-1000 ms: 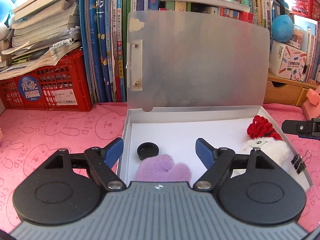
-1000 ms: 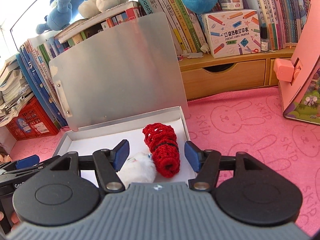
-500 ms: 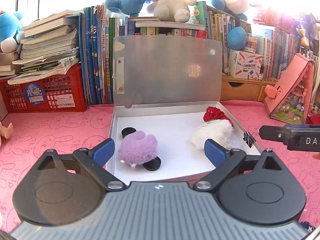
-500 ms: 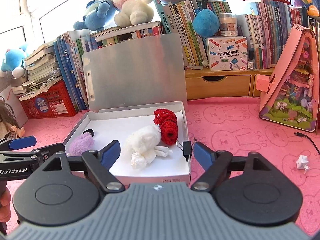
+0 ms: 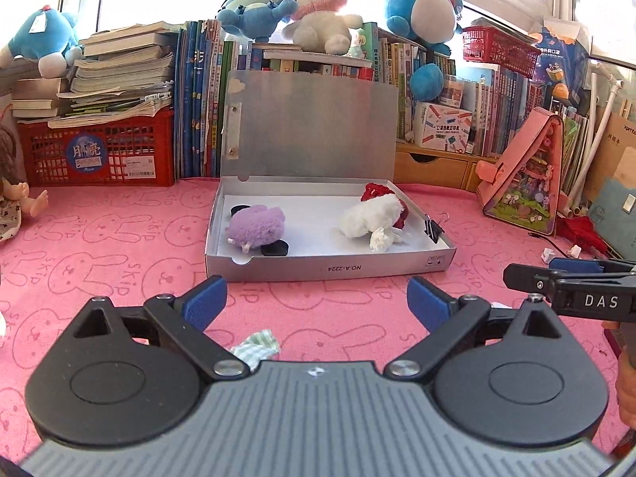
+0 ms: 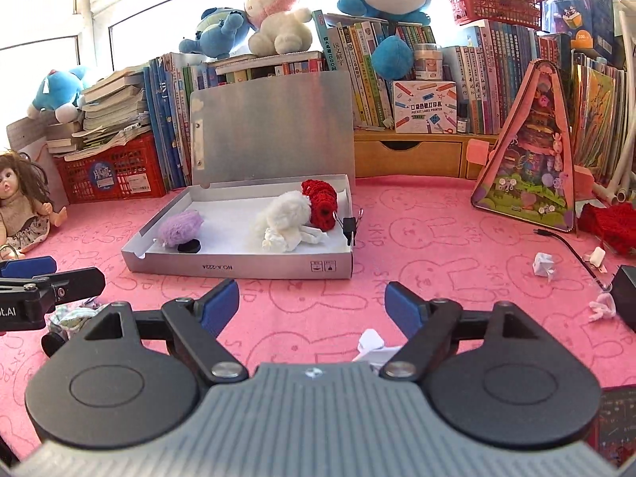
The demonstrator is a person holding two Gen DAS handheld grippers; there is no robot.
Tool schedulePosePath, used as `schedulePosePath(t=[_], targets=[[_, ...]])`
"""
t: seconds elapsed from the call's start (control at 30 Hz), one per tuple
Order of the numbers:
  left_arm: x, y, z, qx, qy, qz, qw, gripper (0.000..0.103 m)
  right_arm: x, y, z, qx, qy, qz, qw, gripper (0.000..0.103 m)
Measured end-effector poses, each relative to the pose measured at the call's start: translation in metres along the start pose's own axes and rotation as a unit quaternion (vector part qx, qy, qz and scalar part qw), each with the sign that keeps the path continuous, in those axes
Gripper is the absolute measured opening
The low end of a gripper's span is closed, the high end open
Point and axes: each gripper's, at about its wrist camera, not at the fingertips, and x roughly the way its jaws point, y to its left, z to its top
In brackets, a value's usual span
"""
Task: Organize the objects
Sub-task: 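Move the left tool to another black lid while the right tool moves to the blue floral pouch, then grasp the blue floral pouch with the right tool while the left tool grasps the black lid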
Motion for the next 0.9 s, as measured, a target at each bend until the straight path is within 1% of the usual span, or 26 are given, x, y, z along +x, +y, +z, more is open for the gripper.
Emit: schedulePosePath(t=[0.07,0.2,0.33,0.4,0.47,0.53,0.67,0.87,0.9], targets=[[-0.01,-0.001,-0.014,-0.002,-0.002,0.0,1.0,0.099,-0.006,0.001,-0.013,0.002,0.001,0.001,1.0,0.088],[-0.025,-0.007,-0.043,0.0,0.007,-0.001,1.0,0.099,-0.016,0.005,-0.038,-0.008,0.001,0.004,1.0,0.088],[-0.033,-0.013,-0.068,0.006,0.017,-0.001,0.9998,0.099,-0.023,0.012,-0.055,-0.036,-0.007,-0.01,0.999,0.088],[-0.034,-0.016,-0.078,0.011,0.02,-0.003,0.9997,0.099,-0.024,0.014,-0.064,-0.047,-0.006,-0.017,0.999,0.089],[-0.035,-0.02,-0.087,0.02,0.021,0.002,0.9996,0.099,-0.023,0.014,-0.07,-0.049,-0.005,-0.021,0.999,0.094],[-0.034,-0.022,-0.094,0.03,0.024,0.008,0.9993,0.099,-0.022,0.013,-0.076,-0.048,-0.003,-0.025,0.999,0.096],[-0.031,-0.026,-0.105,0.042,0.033,0.013,0.9985,0.099,-0.018,0.008,-0.085,-0.039,0.001,-0.033,0.999,0.103],[-0.023,-0.026,-0.118,0.04,0.052,0.02,0.9976,0.099,-0.01,0.006,-0.093,-0.03,0.018,-0.033,0.999,0.103],[-0.023,-0.026,-0.121,0.043,0.048,0.023,0.9976,0.101,-0.008,0.007,-0.095,-0.032,0.023,-0.033,0.999,0.103]])
